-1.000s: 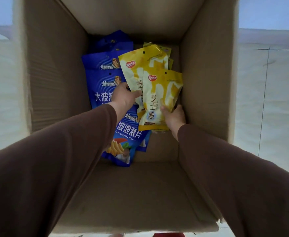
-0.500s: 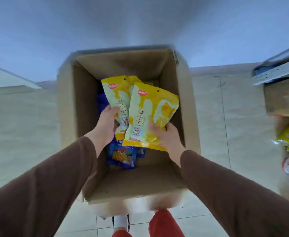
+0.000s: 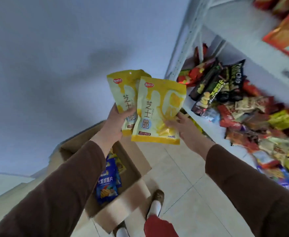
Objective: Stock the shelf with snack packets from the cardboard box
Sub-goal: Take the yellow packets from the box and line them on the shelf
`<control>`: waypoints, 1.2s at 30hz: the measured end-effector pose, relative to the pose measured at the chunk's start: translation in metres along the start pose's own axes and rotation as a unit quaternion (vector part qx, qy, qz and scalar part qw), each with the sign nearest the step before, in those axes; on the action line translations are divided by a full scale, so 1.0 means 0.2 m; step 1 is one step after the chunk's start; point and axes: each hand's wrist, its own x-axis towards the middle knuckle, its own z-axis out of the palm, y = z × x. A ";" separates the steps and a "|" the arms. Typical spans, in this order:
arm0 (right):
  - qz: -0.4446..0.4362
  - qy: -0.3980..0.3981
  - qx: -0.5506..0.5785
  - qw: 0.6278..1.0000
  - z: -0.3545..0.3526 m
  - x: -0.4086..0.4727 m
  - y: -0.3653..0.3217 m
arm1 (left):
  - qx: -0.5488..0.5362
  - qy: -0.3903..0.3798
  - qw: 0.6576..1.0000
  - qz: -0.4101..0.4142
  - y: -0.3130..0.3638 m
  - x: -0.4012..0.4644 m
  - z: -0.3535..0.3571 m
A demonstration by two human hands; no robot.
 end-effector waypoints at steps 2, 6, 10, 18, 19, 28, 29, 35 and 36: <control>-0.025 0.057 0.006 0.998 -0.23 -0.20 -0.14 | 0.035 -0.060 0.998 0.007 0.12 -0.04 0.32; -0.066 0.157 0.061 0.983 -0.71 -0.59 -0.31 | 0.089 -0.145 0.985 0.014 0.23 -0.12 0.94; -0.087 0.221 0.117 0.964 -1.20 -0.91 -0.33 | 0.138 -0.188 0.972 0.031 0.18 -0.15 1.58; -0.106 0.324 0.155 0.927 -2.09 -1.27 -0.32 | 0.198 -0.261 0.942 0.065 0.03 -0.13 2.70; -0.111 0.329 0.164 0.923 -2.18 -1.30 -0.32 | 0.203 -0.267 0.939 0.072 0.01 -0.11 2.81; -0.132 0.377 0.207 0.893 -2.77 -1.27 -0.29 | 0.283 -0.299 0.907 0.085 -0.08 0.25 3.59; -0.132 0.385 0.208 0.889 -2.82 -1.25 -0.29 | 0.280 -0.301 0.907 0.088 -0.10 0.30 3.67; -0.127 0.425 0.217 0.870 -3.04 -1.12 -0.26 | 0.287 -0.291 0.909 0.085 -0.19 0.56 3.99; -0.127 0.427 0.219 0.868 -3.06 -1.10 -0.26 | 0.294 -0.287 0.908 0.085 -0.20 0.60 4.02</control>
